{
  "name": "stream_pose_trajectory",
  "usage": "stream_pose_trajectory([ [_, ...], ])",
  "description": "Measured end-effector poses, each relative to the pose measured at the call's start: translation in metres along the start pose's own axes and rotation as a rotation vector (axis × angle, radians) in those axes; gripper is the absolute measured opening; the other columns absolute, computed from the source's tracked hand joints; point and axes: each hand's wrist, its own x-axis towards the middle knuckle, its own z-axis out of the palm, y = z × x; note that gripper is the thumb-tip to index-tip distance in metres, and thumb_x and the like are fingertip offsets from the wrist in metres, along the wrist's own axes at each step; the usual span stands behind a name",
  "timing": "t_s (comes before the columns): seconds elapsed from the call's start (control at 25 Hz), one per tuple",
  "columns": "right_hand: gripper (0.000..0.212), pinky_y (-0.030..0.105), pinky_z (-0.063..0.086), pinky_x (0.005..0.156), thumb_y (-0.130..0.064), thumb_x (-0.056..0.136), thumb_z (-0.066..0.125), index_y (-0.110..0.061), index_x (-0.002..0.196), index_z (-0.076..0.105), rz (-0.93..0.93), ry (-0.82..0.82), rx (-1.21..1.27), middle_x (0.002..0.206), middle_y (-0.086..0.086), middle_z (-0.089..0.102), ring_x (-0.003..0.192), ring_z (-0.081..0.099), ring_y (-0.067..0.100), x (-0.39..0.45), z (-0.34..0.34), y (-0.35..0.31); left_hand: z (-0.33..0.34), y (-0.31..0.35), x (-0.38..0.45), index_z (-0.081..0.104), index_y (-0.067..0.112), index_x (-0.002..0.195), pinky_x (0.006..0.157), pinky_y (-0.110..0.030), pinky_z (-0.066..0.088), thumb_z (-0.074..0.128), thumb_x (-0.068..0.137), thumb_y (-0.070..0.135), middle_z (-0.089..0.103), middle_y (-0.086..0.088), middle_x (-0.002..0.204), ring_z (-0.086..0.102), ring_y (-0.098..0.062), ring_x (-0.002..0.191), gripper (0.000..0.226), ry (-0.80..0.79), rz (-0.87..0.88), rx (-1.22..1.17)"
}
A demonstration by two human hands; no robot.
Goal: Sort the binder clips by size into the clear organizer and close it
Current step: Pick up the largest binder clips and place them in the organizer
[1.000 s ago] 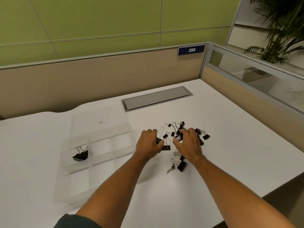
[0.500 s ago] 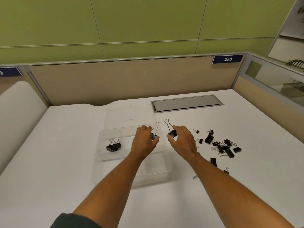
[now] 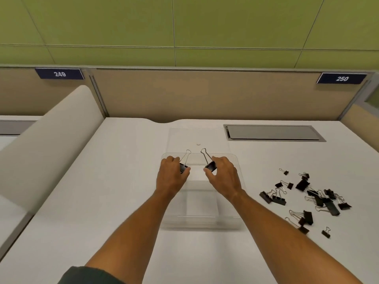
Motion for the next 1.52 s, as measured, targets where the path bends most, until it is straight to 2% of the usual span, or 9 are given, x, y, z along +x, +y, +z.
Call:
stream_pose_trajectory([
  [0.12,0.038,0.029,0.046,0.085,-0.028,0.086,0.066,-0.008,0.117,0.061,-0.011,-0.028,0.000,0.106,0.006,0.064,0.100,0.060,0.021,0.003,0.014,-0.012,-0.009,-0.021,0.001,0.059,0.009,0.078,0.072,-0.034,0.045,0.063,0.085,0.033,0.059,-0.008,0.091,0.052,-0.027,0.093,0.026,0.015,-0.019,0.040],
  [0.24,0.040,0.031,0.047,0.087,-0.031,0.086,0.064,-0.010,0.120,0.060,-0.014,-0.062,-0.006,0.105,0.005,0.064,0.103,0.059,0.021,0.006,0.028,-0.019,-0.010,-0.036,0.004,0.067,0.007,0.097,0.082,-0.038,0.043,0.063,0.085,0.038,0.063,-0.010,0.098,0.055,-0.029,0.098,0.033,0.006,-0.004,0.147],
  [0.44,0.043,0.028,0.048,0.085,-0.032,0.087,0.063,-0.010,0.124,0.058,-0.011,-0.081,-0.021,0.110,0.005,0.058,0.097,0.060,0.020,0.010,0.040,-0.028,-0.001,-0.043,0.010,0.056,0.014,0.126,0.094,-0.038,0.036,0.059,0.087,0.047,0.063,-0.005,0.117,0.054,-0.026,0.111,0.051,-0.095,0.046,0.252],
  [0.6,0.047,0.030,0.050,0.085,-0.031,0.086,0.066,-0.009,0.127,0.057,-0.024,-0.110,-0.031,0.114,0.007,0.058,0.100,0.061,0.021,0.016,0.050,-0.034,0.000,-0.054,0.009,0.043,0.017,0.141,0.105,-0.037,0.029,0.054,0.086,0.058,0.046,-0.007,0.144,0.040,-0.025,0.130,0.070,-0.138,0.078,0.277],
  [0.72,0.037,0.031,0.049,0.080,-0.030,0.083,0.067,-0.013,0.115,0.058,-0.072,-0.122,-0.037,0.106,0.005,0.061,0.096,0.059,0.022,0.020,0.060,-0.041,-0.005,-0.066,0.005,0.025,0.016,0.150,0.115,-0.039,0.021,0.047,0.082,0.070,0.023,-0.011,0.158,0.024,-0.026,0.143,0.090,-0.149,0.076,0.304],
  [0.88,0.038,0.031,0.047,0.083,-0.032,0.083,0.068,-0.013,0.114,0.060,-0.137,-0.209,-0.099,0.109,0.006,0.063,0.103,0.053,0.023,0.026,0.074,-0.050,-0.012,-0.079,0.000,0.003,0.014,0.154,0.120,-0.040,0.003,0.027,0.077,0.077,0.003,-0.013,0.162,0.004,-0.027,0.150,0.103,-0.169,0.057,0.376],
  [1.0,0.052,0.032,0.042,0.099,-0.041,0.084,0.068,-0.014,0.127,0.055,-0.118,-0.297,-0.083,0.131,0.007,0.057,0.122,0.049,0.023,0.026,0.081,-0.054,-0.016,-0.085,0.000,-0.004,0.015,0.154,0.120,-0.040,-0.004,0.023,0.076,0.077,-0.004,-0.013,0.162,-0.003,-0.027,0.150,0.103,-0.191,0.050,0.412],
  [1.12,0.072,0.035,0.031,0.112,-0.051,0.083,0.065,-0.018,0.142,0.040,-0.088,-0.334,-0.091,0.153,0.006,0.033,0.141,0.030,0.022,0.024,0.076,-0.052,-0.018,-0.088,0.002,-0.007,0.018,0.154,0.119,-0.041,-0.006,0.023,0.076,0.077,-0.007,-0.013,0.162,-0.006,-0.028,0.150,0.102,-0.207,0.045,0.427],
  [1.52,0.085,0.039,0.011,0.119,-0.068,0.086,0.035,-0.021,0.152,0.011,-0.030,-0.250,-0.384,0.161,0.009,0.007,0.148,0.009,0.026,0.000,0.032,-0.016,-0.011,-0.041,0.006,-0.009,0.024,0.153,0.121,-0.046,0.000,0.036,0.086,0.071,-0.010,-0.012,0.162,-0.006,-0.029,0.149,0.094,-0.260,0.186,0.414],
])
